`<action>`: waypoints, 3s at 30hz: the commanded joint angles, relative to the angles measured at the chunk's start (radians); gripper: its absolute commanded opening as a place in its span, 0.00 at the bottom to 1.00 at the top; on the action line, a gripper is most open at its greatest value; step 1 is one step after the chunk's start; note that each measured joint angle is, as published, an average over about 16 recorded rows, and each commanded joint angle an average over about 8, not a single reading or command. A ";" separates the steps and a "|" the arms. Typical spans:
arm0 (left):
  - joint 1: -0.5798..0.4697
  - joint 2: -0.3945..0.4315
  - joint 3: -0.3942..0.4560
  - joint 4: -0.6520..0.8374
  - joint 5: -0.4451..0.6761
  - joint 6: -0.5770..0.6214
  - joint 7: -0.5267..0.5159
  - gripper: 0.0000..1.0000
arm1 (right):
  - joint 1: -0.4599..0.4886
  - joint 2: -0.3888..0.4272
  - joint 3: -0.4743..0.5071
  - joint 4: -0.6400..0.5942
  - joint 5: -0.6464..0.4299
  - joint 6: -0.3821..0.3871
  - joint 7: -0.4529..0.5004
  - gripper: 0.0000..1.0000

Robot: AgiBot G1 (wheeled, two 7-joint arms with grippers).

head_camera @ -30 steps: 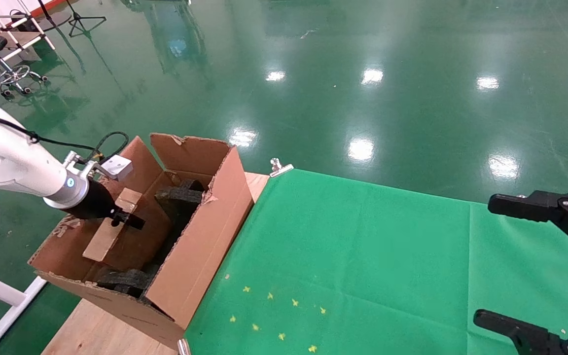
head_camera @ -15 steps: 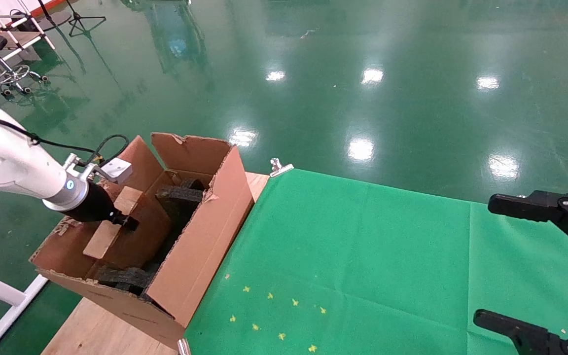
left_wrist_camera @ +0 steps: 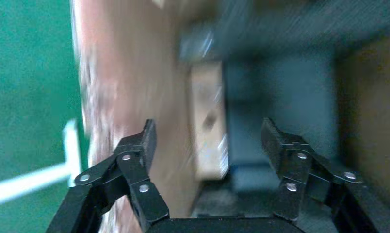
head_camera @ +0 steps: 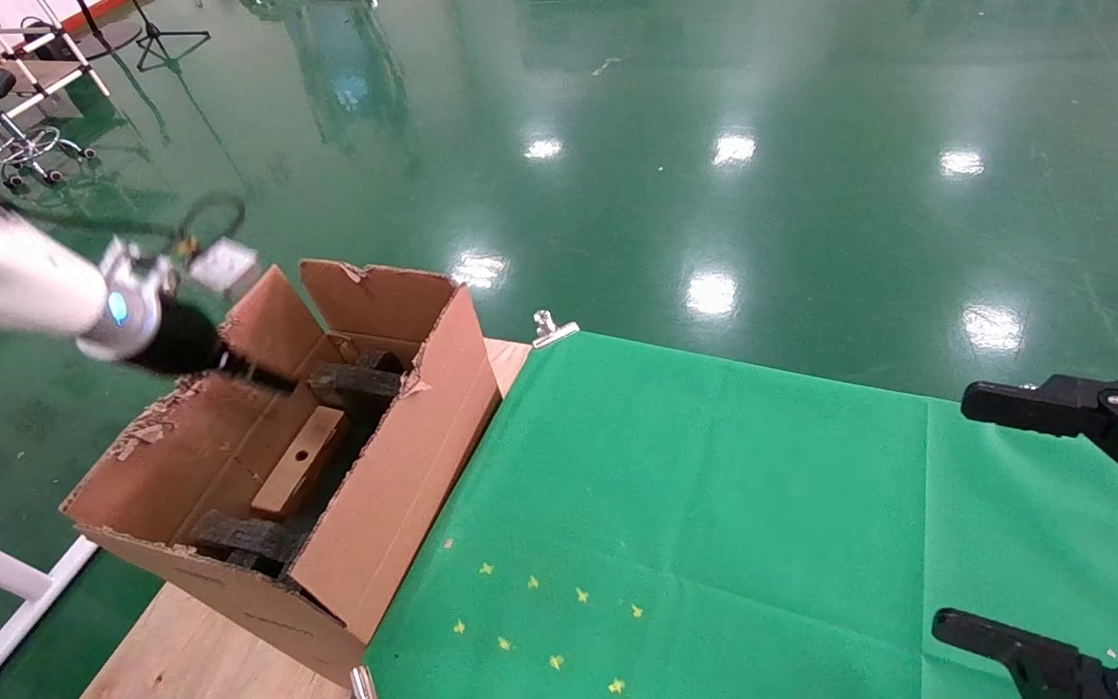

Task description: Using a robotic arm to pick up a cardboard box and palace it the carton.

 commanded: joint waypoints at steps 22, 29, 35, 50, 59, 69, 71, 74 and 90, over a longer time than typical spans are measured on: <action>0.003 -0.113 -0.157 -0.263 -0.241 0.240 0.156 1.00 | 0.000 0.000 0.000 -0.001 0.000 0.000 0.000 1.00; 0.107 -0.132 -0.238 -0.381 -0.340 0.263 0.196 1.00 | 0.000 0.000 0.000 -0.001 0.001 0.000 0.000 1.00; 0.197 -0.148 -0.307 -0.481 -0.425 0.284 0.231 1.00 | 0.000 0.000 -0.001 -0.001 0.001 0.000 0.000 1.00; 0.420 -0.188 -0.480 -0.733 -0.637 0.334 0.318 1.00 | 0.000 0.000 -0.001 -0.001 0.001 0.001 -0.001 1.00; 0.554 -0.212 -0.583 -0.884 -0.765 0.365 0.370 1.00 | 0.000 0.001 -0.001 -0.001 0.001 0.001 -0.001 1.00; 0.704 -0.238 -0.698 -1.051 -0.906 0.398 0.428 1.00 | 0.000 0.001 -0.001 -0.001 0.001 0.001 -0.001 1.00; 0.733 -0.244 -0.721 -1.085 -0.934 0.405 0.439 1.00 | 0.000 0.001 -0.001 -0.001 0.001 0.001 -0.001 1.00; 0.778 -0.251 -0.755 -1.134 -0.976 0.415 0.456 1.00 | 0.000 0.001 -0.001 -0.001 0.001 0.001 -0.001 1.00; 0.848 -0.265 -0.810 -1.213 -1.045 0.432 0.482 1.00 | 0.000 0.001 -0.001 -0.001 0.002 0.001 -0.001 1.00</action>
